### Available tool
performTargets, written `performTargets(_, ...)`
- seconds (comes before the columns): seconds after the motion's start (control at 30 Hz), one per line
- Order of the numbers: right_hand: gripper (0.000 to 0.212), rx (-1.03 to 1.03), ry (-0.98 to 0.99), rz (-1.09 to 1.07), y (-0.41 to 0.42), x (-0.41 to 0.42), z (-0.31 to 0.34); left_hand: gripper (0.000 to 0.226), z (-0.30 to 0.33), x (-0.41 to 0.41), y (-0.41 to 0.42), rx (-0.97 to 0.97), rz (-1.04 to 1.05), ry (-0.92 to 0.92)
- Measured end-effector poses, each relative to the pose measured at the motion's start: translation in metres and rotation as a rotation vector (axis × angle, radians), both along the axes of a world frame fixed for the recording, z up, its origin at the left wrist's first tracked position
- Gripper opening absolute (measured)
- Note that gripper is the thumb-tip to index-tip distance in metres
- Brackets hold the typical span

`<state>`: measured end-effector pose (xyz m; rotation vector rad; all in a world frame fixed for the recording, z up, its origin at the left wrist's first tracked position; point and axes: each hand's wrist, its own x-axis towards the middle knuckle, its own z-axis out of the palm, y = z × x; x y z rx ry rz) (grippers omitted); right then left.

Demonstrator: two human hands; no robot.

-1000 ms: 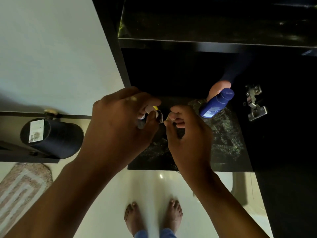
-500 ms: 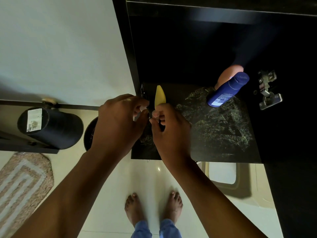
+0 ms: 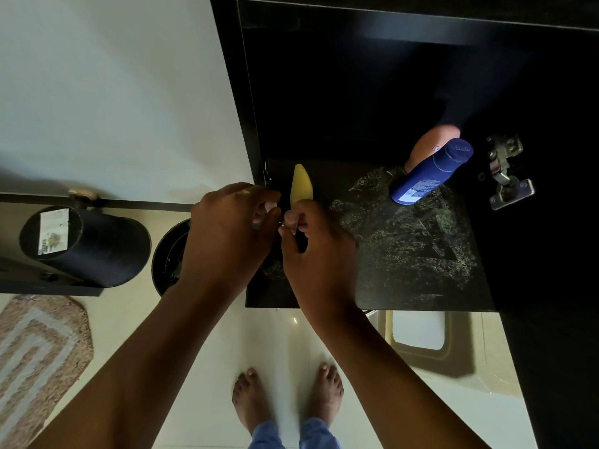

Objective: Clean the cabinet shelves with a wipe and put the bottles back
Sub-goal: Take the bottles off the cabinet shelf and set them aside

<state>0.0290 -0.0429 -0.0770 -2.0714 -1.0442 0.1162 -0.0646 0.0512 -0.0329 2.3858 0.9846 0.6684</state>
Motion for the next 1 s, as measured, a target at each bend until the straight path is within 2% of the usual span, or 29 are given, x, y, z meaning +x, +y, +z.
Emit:
performTargets(0.23,0.024,-0.053,0.026,0.030,-0.005,0.001,-0.006,0.011,0.001,-0.002,-0.005,-0.015,0.020,0.026)
performTargets(0.4,0.039,-0.057,0.049,0.008,-0.028,0.008,0.003,0.035,0.007,-0.003,-0.010,-0.059,0.056,0.017)
performTargets(0.53,0.019,-0.002,0.079,-0.106,-0.051,0.025,0.020,0.032,0.023,-0.002,-0.015,-0.038,0.139,-0.054)
performTargets(0.6,0.019,0.048,0.062,-0.226,-0.057,0.042,0.027,0.027,0.035,0.004,-0.020,-0.034,0.145,-0.134)
performTargets(0.77,0.046,0.221,0.196,-0.531,-0.062,0.098,0.025,0.023,0.063,0.040,-0.038,-0.039,0.032,-0.316)
performTargets(0.87,0.058,0.198,0.260,-0.551,-0.062,0.123,0.021,0.032,0.064,0.067,-0.052,-0.088,-0.069,-0.306)
performTargets(1.0,0.052,0.172,0.296,-0.468,-0.056,0.141,0.015,0.050,0.041,0.104,-0.064,-0.188,-0.149,-0.197)
